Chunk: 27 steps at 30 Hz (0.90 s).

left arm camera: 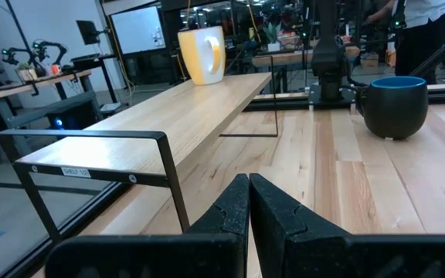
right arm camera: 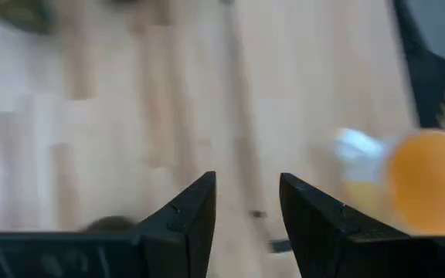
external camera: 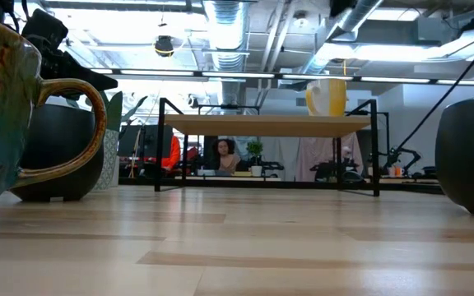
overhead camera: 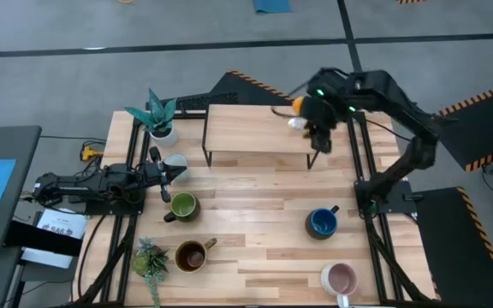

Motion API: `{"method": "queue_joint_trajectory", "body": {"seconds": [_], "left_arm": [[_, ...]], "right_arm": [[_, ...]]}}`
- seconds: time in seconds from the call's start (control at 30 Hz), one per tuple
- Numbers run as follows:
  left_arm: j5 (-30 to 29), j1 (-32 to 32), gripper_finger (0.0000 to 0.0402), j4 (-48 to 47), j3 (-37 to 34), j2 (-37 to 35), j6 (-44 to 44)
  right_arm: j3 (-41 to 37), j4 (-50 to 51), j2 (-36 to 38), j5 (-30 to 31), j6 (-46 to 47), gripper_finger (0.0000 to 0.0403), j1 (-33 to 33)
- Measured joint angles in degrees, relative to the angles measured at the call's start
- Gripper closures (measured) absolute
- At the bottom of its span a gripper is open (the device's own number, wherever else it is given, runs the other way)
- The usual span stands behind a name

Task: Place coffee mugs
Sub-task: Put the gray patterned mug on the shelf

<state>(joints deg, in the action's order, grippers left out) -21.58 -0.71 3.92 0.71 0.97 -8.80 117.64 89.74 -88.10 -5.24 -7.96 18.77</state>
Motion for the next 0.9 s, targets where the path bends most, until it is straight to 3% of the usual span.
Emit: {"method": "queue_joint_trajectory", "body": {"seconds": [0.17, 0.4, 0.67, 0.9], "left_arm": [[0.0, 0.0, 0.0402, 0.0, 0.0, 0.0, 0.0], [0.0, 0.0, 0.0401, 0.0, 0.0, 0.0, 0.0], [0.0, 0.0, 0.0402, 0.0, 0.0, 0.0, 0.0], [0.0, 0.0, 0.0402, 0.0, 0.0, 0.0, 0.0]], "right_arm": [[-8.7, -3.9, 6.8, -0.1, 4.8, 0.0233, -9.0], [-33.7, -19.6, 18.7, 0.4, 12.4, 0.0233, -18.2], [-55.7, -32.2, 28.0, 1.0, 20.2, 0.0233, -24.4], [-67.4, -44.4, 33.7, 7.4, 20.4, 0.0233, -27.9]]}}
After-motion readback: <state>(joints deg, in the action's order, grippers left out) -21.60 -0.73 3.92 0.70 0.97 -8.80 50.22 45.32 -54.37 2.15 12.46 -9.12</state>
